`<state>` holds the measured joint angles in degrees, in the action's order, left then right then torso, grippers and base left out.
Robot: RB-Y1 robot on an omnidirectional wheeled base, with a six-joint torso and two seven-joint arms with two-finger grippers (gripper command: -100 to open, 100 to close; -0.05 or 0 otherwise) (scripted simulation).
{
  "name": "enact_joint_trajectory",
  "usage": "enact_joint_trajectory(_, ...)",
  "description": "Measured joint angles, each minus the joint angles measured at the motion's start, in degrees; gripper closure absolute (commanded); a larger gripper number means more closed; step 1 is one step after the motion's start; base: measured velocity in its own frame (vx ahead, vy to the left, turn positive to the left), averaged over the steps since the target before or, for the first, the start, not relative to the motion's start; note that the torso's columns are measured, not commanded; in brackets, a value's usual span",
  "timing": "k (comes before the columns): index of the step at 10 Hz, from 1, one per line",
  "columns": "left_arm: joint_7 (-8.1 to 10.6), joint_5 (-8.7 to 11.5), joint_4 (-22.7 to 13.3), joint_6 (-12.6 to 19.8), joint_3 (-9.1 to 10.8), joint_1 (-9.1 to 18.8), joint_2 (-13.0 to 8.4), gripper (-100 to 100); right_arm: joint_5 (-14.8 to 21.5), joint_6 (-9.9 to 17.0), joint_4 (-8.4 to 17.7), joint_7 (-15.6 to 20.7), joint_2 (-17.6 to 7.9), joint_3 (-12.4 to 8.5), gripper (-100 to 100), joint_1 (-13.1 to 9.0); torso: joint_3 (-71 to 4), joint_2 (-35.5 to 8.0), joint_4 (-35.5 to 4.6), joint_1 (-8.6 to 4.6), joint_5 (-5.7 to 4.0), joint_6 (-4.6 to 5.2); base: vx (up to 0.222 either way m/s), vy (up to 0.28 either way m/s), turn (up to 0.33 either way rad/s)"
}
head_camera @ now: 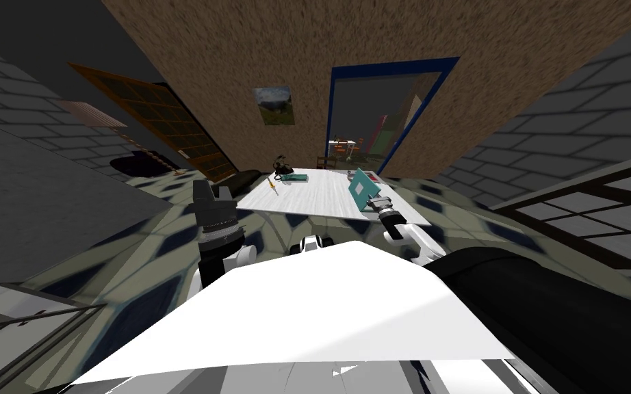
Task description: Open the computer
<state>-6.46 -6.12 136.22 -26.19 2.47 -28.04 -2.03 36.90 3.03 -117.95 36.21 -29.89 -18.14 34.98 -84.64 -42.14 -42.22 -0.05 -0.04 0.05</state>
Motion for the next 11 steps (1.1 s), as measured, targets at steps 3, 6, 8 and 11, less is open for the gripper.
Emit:
enact_joint_trajectory(3, 0.00, 0.00, 0.00, 0.00, 0.01, 0.00, -0.01, 0, -2.68, -1.46, 3.10, -2.61, 1.77, 0.72, 100, -3.08, 0.02, -0.03, 0.03, -0.45, -0.16, 0.07, -0.056, -0.087, 0.007)
enact_joint_trajectory(6, 0.00, 0.00, 0.00, 0.00, 0.00, 0.00, 0.00, 0, -5.12, -3.00, 5.73, -5.08, 3.38, 0.99, 100, -5.67, 0.01, 0.05, 0.18, -0.50, -0.31, 0.20, -0.048, -0.076, 0.005)
enact_joint_trajectory(8, 0.00, 0.00, 0.00, 0.00, 0.00, 0.00, 0.00, 0, -6.82, -4.11, 7.72, -6.75, 4.32, 1.08, 100, -7.46, 0.01, 0.07, 0.27, -0.65, -0.43, 0.25, -0.041, -0.075, -0.008)
enact_joint_trajectory(11, 0.00, 0.00, 0.00, 0.00, 0.00, -0.01, 0.00, 0, -8.10, -4.62, 8.79, -8.09, 5.21, 1.25, 100, -9.16, -0.06, 0.17, 0.25, -0.15, -0.25, -0.03, -0.013, -0.038, -0.024)
